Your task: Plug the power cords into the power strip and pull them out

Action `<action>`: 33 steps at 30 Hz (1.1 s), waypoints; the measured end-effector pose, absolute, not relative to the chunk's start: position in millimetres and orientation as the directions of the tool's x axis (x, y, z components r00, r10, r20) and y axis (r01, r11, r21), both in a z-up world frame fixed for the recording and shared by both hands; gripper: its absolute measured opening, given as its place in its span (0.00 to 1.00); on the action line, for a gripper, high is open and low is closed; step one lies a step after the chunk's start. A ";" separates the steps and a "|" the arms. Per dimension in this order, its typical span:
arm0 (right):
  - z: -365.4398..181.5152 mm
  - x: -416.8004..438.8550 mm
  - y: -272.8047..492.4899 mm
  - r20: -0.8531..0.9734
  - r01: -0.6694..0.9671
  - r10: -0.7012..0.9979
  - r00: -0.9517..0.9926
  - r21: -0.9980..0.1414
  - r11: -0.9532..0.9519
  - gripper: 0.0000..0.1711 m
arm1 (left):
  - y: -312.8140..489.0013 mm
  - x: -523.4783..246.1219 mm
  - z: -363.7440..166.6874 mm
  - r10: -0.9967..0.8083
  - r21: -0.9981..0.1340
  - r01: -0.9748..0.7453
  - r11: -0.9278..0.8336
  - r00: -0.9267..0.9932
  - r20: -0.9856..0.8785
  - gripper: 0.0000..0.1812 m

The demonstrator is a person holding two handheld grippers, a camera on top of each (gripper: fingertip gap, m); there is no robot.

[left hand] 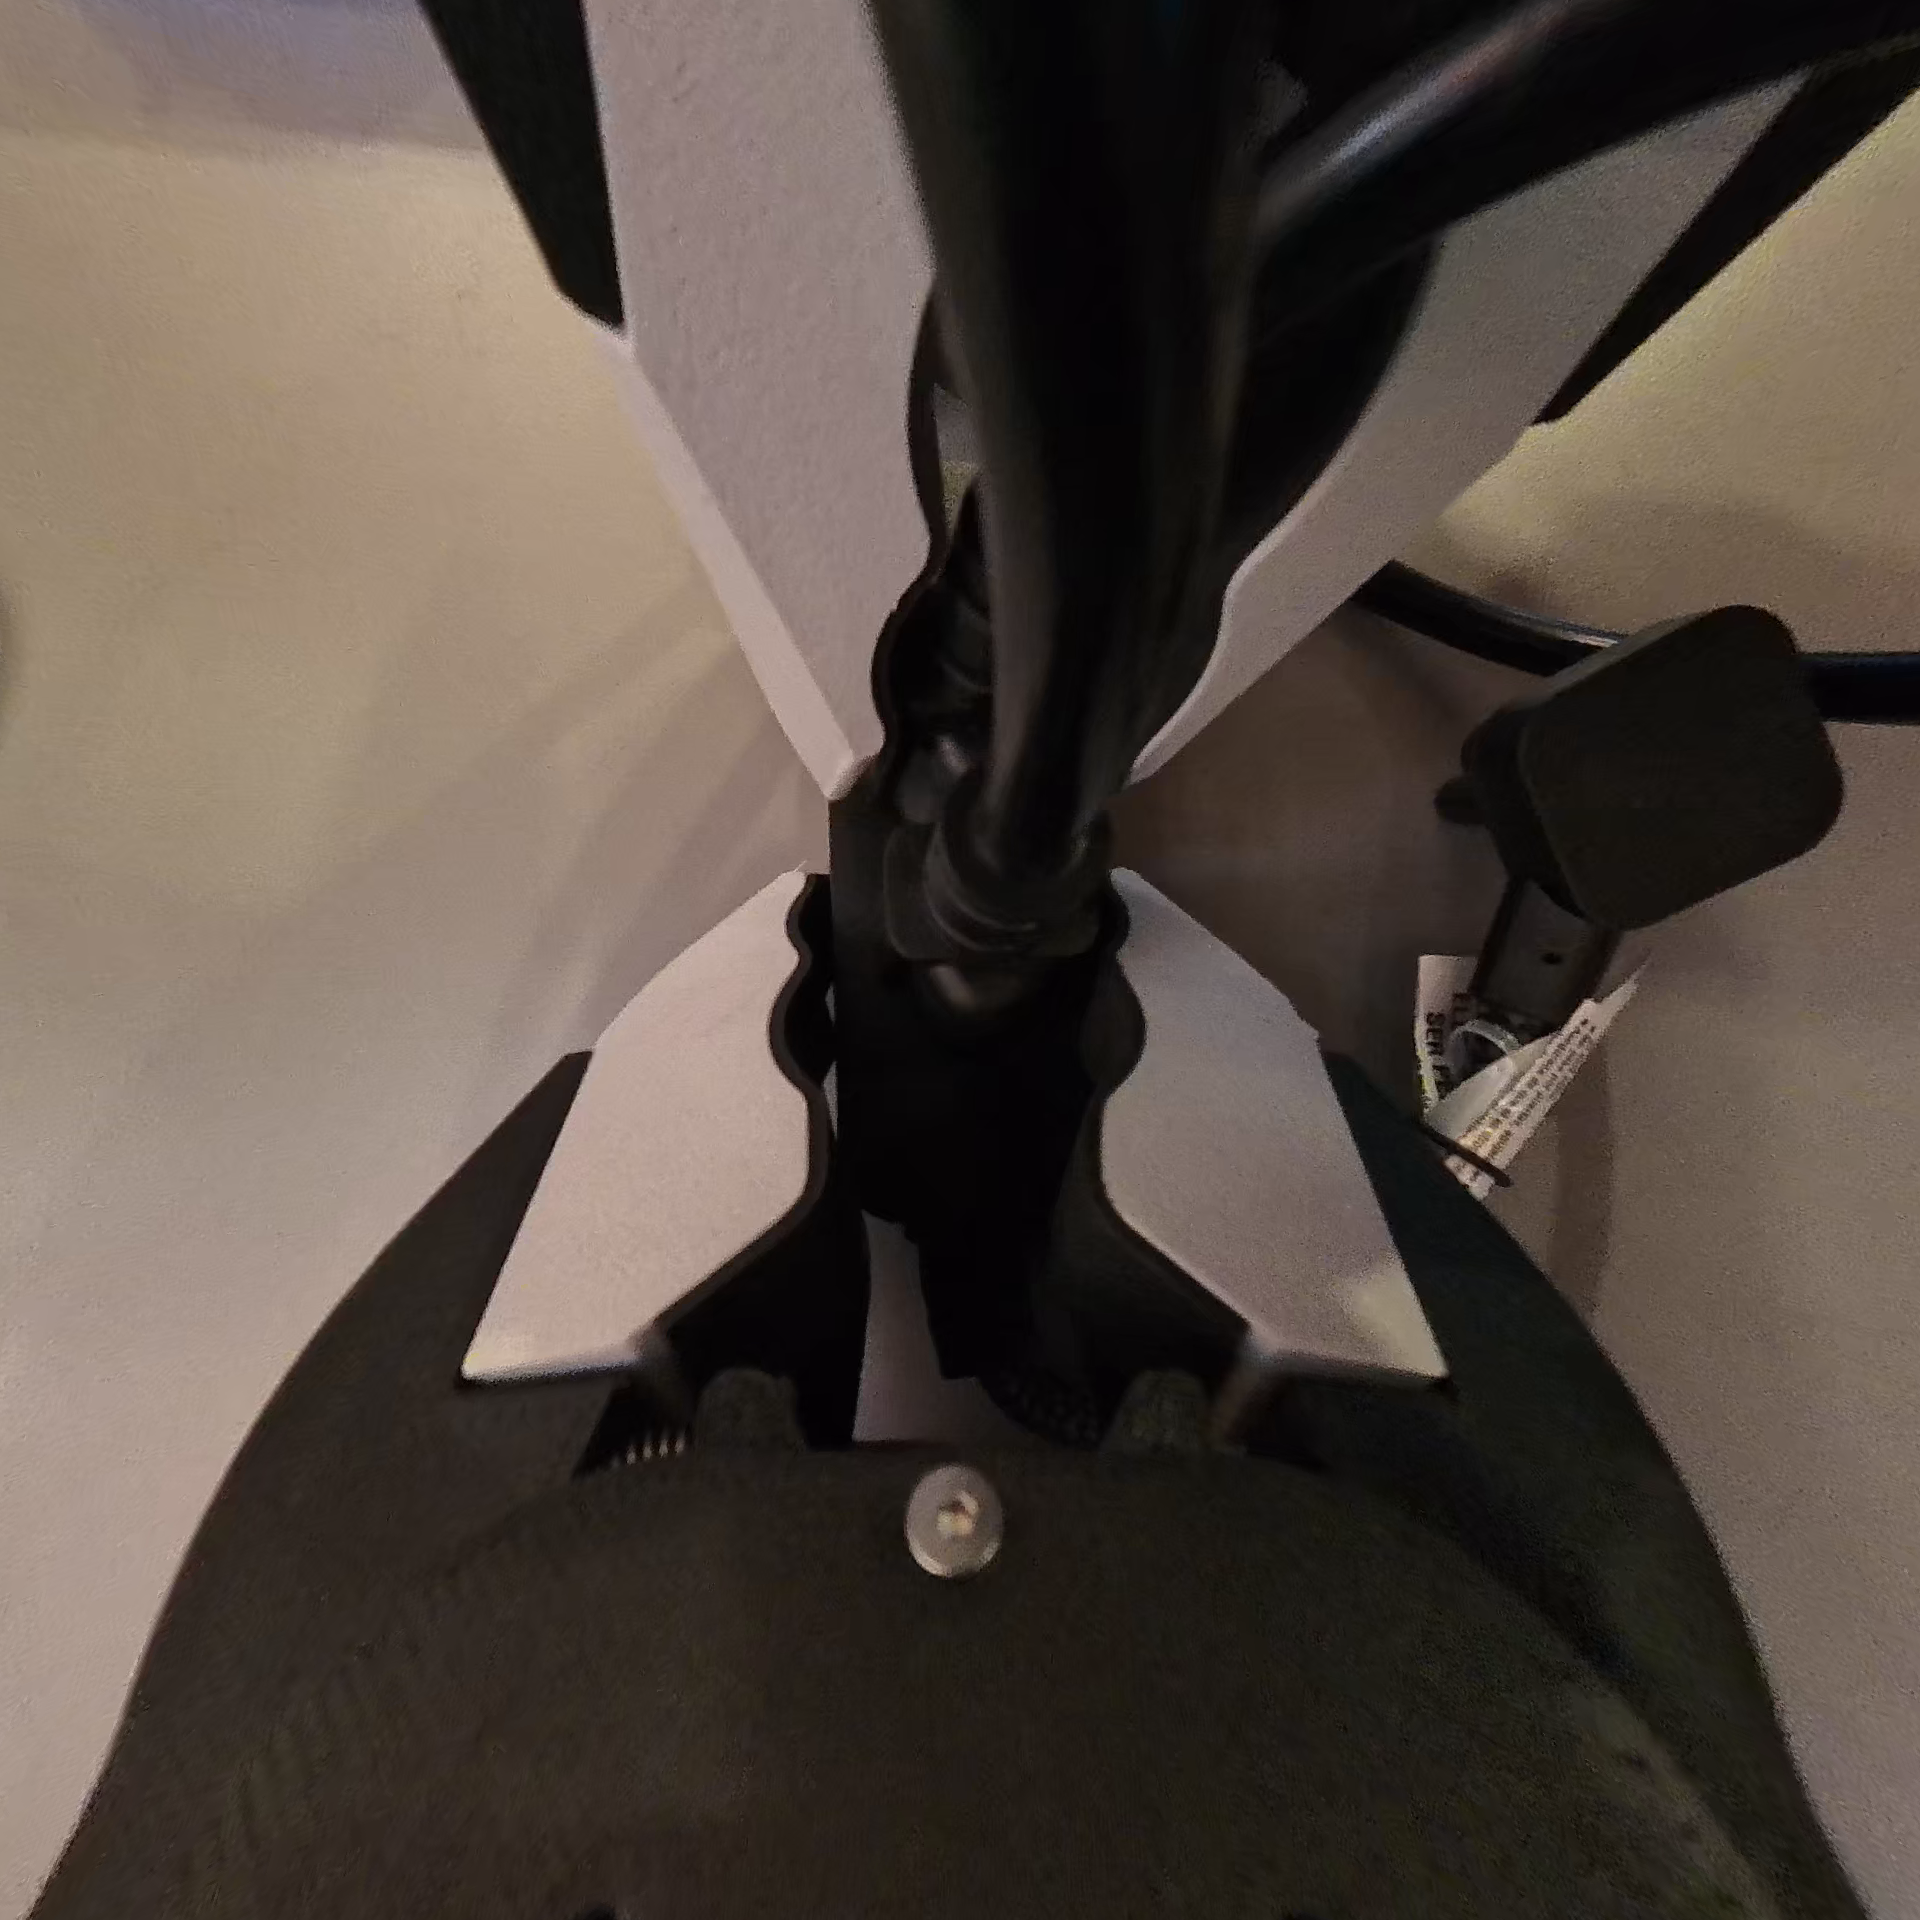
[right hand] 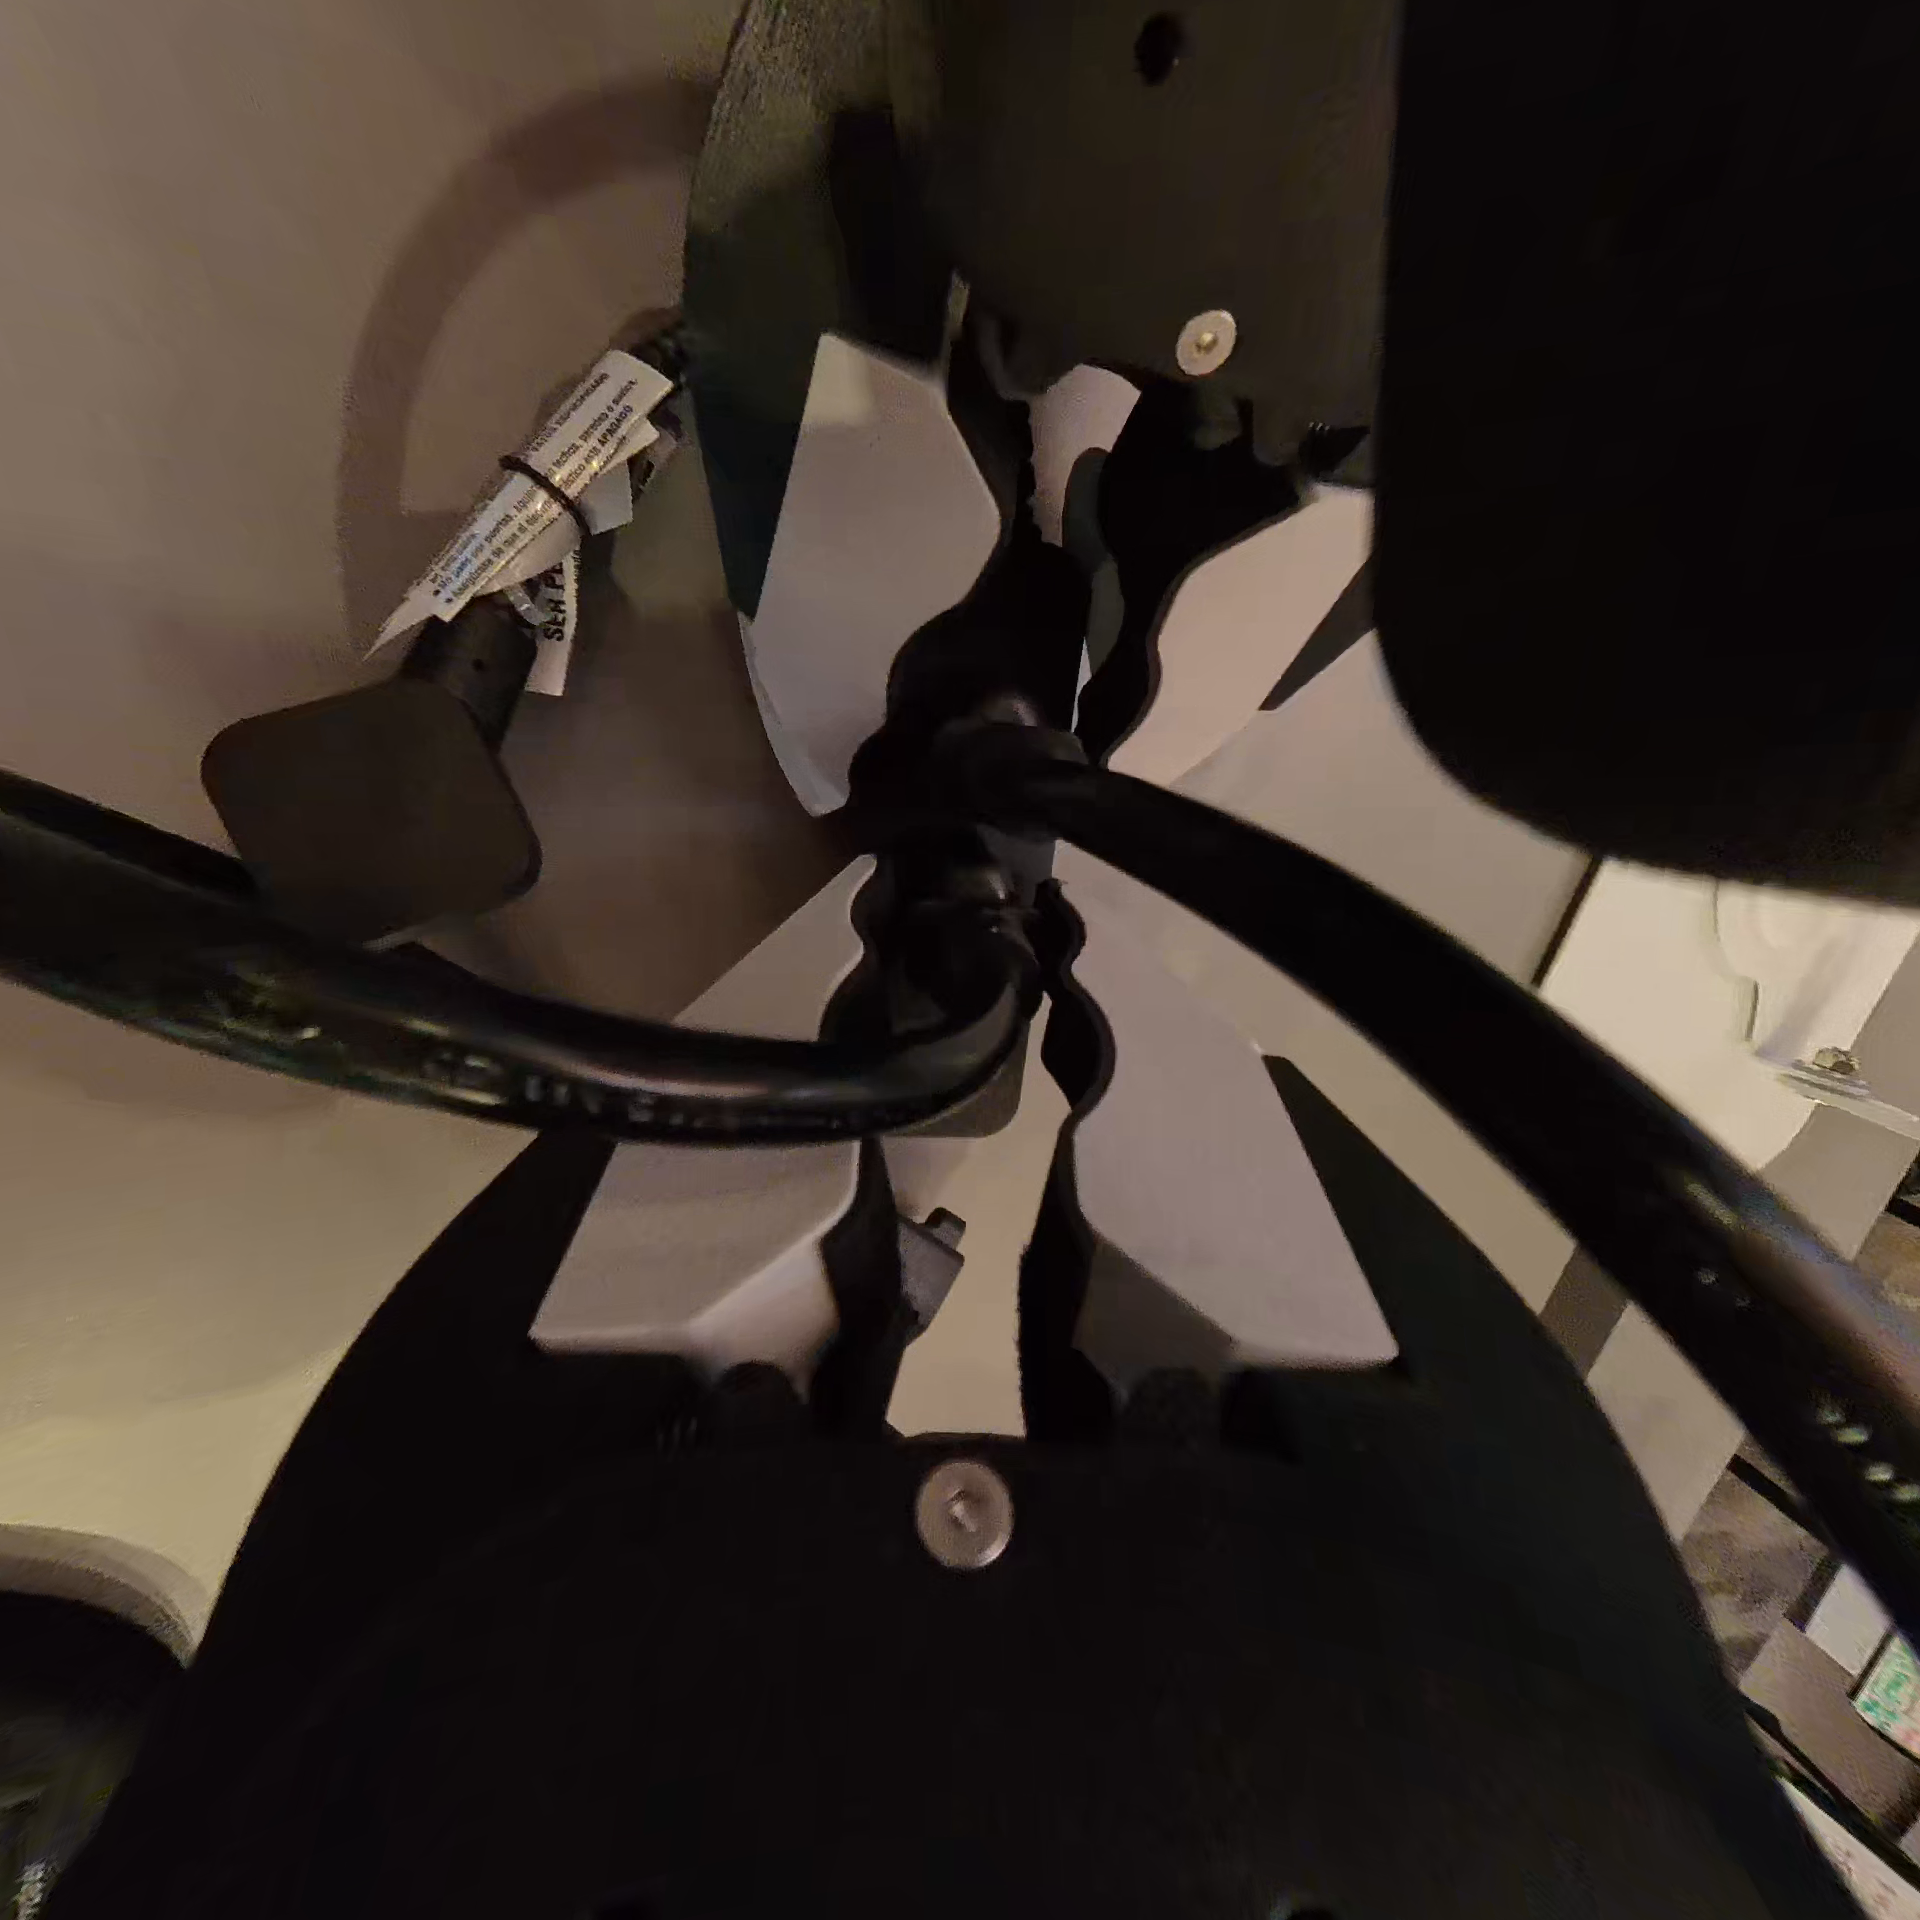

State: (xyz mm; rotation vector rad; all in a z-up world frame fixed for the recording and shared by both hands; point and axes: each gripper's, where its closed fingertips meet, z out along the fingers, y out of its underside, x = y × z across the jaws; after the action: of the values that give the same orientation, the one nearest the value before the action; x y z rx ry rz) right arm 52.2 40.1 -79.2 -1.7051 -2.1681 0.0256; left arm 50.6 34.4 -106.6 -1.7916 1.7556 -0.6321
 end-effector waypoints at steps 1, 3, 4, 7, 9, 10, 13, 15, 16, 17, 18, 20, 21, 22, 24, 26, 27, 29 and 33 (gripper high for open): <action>-79.1 52.4 39.9 0.269 0.933 0.945 -0.189 -0.250 0.258 0.12 | 34.3 50.6 -106.6 -0.998 -0.671 -0.742 0.006 0.033 -0.046 0.26; -78.9 51.4 39.0 0.166 0.934 0.975 -0.146 -0.301 0.192 0.16 | 33.7 50.8 -106.9 -0.998 -0.672 -0.740 0.014 0.027 -0.051 0.26; -79.0 50.9 38.8 0.087 0.932 0.990 -0.112 -0.337 0.135 0.14 | 32.9 50.6 -107.7 -0.999 -0.669 -0.744 0.006 0.023 -0.034 0.26; -77.4 50.5 39.5 -0.114 0.924 0.992 -0.055 -0.383 0.008 0.13 | 32.9 51.5 -108.0 -0.999 -0.669 -0.744 0.012 0.020 -0.040 0.27; -76.4 50.3 40.3 -0.159 0.927 0.986 -0.049 -0.375 -0.015 0.13 | 33.1 51.6 -107.6 -0.999 -0.673 -0.740 -0.001 0.024 -0.025 0.26; -76.2 50.0 41.7 -0.159 0.926 0.986 -0.047 -0.376 -0.017 0.12 | 34.0 51.8 -107.5 -0.999 -0.673 -0.740 -0.005 0.029 -0.025 0.27; -77.4 51.1 43.7 0.060 0.940 0.989 -0.133 -0.309 0.145 0.12 | 37.1 51.4 -108.1 -0.999 -0.671 -0.741 -0.011 0.040 -0.028 0.27; -77.0 52.4 43.5 0.181 0.938 0.971 -0.156 -0.280 0.203 0.12 | 37.6 51.6 -107.3 -0.998 -0.675 -0.738 0.002 0.036 -0.042 0.27; -77.1 53.1 44.4 0.240 0.936 0.957 -0.166 -0.268 0.229 0.12 | 38.0 51.9 -107.3 -0.998 -0.676 -0.737 0.001 0.039 -0.043 0.26; -76.9 53.7 45.3 0.306 0.935 0.933 -0.191 -0.234 0.268 0.13 | 38.3 52.1 -107.0 -0.998 -0.677 -0.736 0.002 0.039 -0.045 0.26; -76.3 53.3 45.2 0.333 0.933 0.924 -0.190 -0.231 0.275 0.13 | 38.6 52.4 -106.5 -0.998 -0.680 -0.733 0.016 0.034 -0.060 0.25; -75.9 53.7 46.1 0.376 0.927 0.905 -0.196 -0.229 0.296 0.13 | 39.7 52.5 -106.2 -0.997 -0.681 -0.732 0.018 0.038 -0.068 0.26; -75.9 54.0 45.2 0.354 0.929 0.915 -0.194 -0.233 0.287 0.13 | 39.4 52.9 -106.1 -0.996 -0.681 -0.732 0.031 0.031 -0.078 0.26; -75.8 53.9 43.7 0.292 0.931 0.942 -0.166 -0.268 0.247 0.11 | 38.8 53.2 -106.2 -0.997 -0.681 -0.732 0.035 0.025 -0.078 0.27; -76.2 53.5 40.9 0.108 0.931 0.991 -0.079 -0.348 0.112 0.12 | 35.9 53.6 -107.4 -0.998 -0.675 -0.737 0.034 0.007 -0.058 0.27; -75.7 53.6 41.3 -0.013 0.925 0.997 -0.076 -0.374 0.066 0.13 | 34.8 53.9 -108.0 -0.999 -0.673 -0.739 0.029 0.003 -0.045 0.27; -75.6 53.4 41.3 -0.095 0.923 0.994 -0.052 -0.384 0.012 0.13 | 34.9 53.8 -108.2 -0.999 -0.672 -0.740 0.026 0.003 -0.043 0.27; -74.3 52.3 44.0 -0.203 0.919 0.979 -0.014 -0.389 -0.068 0.12 | 37.1 53.6 -107.7 -0.999 -0.675 -0.738 0.010 0.021 -0.038 0.26; -75.0 52.1 47.2 -0.083 0.931 0.996 -0.045 -0.366 0.011 0.12 | 40.6 52.7 -107.8 -0.999 -0.674 -0.738 -0.012 0.041 -0.026 0.27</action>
State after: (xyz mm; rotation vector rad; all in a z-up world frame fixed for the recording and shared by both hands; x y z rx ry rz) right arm 52.1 47.2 -75.0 -2.0223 -2.0822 0.4818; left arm 52.7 40.6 -107.8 -1.8038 1.7498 -0.6514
